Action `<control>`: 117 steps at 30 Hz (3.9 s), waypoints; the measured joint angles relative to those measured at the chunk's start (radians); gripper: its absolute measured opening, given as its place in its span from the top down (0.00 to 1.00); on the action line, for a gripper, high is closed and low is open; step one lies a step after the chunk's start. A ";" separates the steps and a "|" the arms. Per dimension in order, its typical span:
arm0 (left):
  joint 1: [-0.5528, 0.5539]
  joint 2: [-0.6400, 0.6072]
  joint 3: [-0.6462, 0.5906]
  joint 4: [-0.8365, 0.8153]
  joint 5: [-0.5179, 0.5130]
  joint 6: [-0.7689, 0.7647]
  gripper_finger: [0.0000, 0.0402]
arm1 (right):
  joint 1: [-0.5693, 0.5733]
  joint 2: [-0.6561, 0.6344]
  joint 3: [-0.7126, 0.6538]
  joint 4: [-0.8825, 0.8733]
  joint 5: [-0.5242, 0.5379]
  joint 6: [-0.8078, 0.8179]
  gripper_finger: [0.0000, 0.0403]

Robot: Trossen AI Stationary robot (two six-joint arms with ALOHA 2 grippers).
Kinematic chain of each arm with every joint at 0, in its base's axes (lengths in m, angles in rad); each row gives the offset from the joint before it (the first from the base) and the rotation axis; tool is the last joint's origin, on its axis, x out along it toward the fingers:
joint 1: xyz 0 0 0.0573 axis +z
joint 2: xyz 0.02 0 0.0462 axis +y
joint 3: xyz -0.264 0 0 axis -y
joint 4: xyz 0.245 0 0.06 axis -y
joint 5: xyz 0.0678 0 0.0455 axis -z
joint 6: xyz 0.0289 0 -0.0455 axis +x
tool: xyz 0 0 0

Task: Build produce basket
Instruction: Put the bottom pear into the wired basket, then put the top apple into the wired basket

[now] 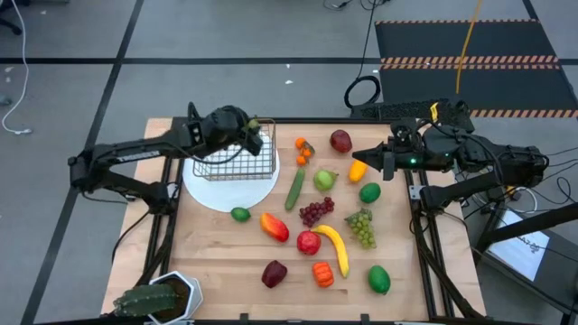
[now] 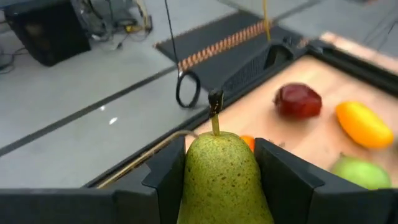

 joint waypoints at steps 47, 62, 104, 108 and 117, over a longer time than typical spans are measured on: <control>0.094 0.319 -0.398 0.802 0.081 0.159 0.26 | 0.004 0.091 0.000 0.021 -0.003 0.097 1.00; 0.093 -0.100 -0.153 0.337 0.078 0.161 0.36 | -0.002 0.091 0.000 0.015 0.106 0.036 1.00; -0.255 -0.357 -0.036 -0.022 0.009 -0.329 0.98 | -0.533 0.091 -0.042 -0.334 -0.391 -0.552 0.93; -0.285 -0.351 -0.036 -0.022 -0.017 -0.340 0.98 | -0.539 0.091 -0.095 -0.324 -0.451 -0.558 0.84; -0.335 -0.352 -0.036 -0.017 -0.057 -0.373 0.95 | -0.537 0.091 -0.198 -0.291 -0.398 -0.530 0.51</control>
